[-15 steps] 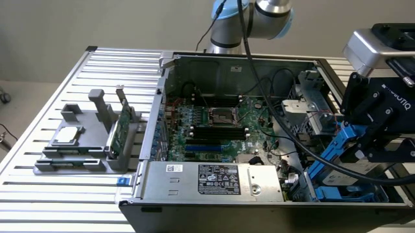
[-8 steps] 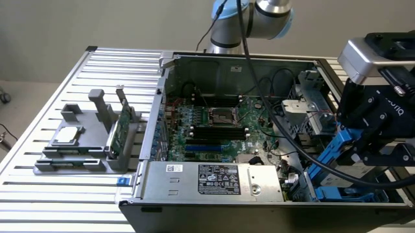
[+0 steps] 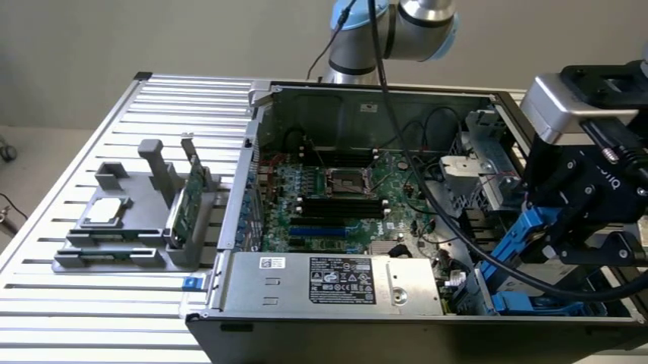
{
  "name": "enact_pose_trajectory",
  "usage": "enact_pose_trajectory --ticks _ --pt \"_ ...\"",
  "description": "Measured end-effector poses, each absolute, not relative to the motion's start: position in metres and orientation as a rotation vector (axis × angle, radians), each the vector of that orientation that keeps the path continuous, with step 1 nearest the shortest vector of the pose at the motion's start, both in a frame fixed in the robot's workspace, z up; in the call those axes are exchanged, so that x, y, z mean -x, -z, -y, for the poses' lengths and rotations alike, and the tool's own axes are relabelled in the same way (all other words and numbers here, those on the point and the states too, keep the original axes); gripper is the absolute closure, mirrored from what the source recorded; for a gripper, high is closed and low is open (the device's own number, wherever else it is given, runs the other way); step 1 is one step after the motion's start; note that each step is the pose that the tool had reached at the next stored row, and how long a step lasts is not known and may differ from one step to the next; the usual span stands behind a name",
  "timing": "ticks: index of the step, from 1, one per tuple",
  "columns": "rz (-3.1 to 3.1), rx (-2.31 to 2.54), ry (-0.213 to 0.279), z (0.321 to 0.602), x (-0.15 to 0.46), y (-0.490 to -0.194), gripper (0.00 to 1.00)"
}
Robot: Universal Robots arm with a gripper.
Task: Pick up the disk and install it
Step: 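Insert the disk into the insertion slot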
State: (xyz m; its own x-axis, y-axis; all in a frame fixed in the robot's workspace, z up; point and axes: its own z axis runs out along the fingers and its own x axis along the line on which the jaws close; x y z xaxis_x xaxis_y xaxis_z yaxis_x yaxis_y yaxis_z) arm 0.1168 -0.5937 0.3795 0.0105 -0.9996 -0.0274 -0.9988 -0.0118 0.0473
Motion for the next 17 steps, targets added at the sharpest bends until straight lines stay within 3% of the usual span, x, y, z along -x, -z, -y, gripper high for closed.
enact_pose_trajectory --ticks 17 --pt "2.187 -2.233 0.083 0.594 -0.117 -0.357 0.67"
